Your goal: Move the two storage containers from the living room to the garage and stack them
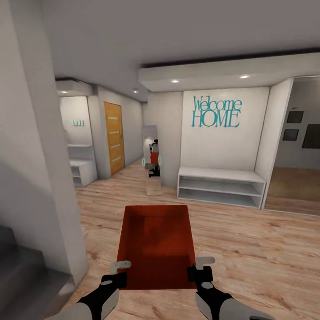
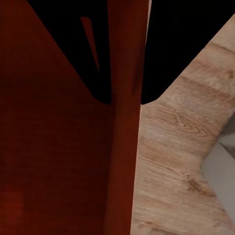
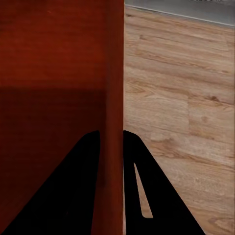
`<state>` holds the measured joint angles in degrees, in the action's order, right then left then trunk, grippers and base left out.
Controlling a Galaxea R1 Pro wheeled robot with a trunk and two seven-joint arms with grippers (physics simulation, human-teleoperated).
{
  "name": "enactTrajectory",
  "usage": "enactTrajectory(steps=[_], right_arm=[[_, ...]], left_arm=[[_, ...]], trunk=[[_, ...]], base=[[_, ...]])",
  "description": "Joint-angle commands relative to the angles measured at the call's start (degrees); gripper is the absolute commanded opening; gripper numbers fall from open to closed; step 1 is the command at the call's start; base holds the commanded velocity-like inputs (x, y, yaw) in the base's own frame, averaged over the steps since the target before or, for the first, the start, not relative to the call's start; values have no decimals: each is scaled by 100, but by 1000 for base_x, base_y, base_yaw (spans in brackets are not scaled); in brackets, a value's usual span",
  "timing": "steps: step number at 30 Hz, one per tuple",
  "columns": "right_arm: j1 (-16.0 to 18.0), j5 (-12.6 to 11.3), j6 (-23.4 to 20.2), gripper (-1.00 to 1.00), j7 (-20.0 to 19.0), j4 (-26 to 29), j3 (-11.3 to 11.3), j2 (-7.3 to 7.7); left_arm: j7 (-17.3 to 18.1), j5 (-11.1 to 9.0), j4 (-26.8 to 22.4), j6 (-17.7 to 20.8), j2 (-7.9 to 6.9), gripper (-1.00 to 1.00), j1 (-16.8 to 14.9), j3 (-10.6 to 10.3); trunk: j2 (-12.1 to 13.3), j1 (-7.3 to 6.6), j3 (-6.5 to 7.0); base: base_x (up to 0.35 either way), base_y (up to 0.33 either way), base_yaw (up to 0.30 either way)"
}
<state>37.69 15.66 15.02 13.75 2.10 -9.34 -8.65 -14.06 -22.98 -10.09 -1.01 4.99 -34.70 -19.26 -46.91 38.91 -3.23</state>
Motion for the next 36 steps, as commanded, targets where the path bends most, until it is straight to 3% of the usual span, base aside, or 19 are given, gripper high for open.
enactTrajectory(steps=[1,36], right_arm=[[11,140,13,-100,22,10,-288,-2],[11,139,16,-100,21,19,-296,11]], left_arm=[[-62,-84,7,-5,-7,-100,-1,-43],[-69,-84,-45,-13,-7,-100,-1,-43]], trunk=[[-7,5,-9],[-7,5,-9]], base=[[323,0,0],[323,0,0]])
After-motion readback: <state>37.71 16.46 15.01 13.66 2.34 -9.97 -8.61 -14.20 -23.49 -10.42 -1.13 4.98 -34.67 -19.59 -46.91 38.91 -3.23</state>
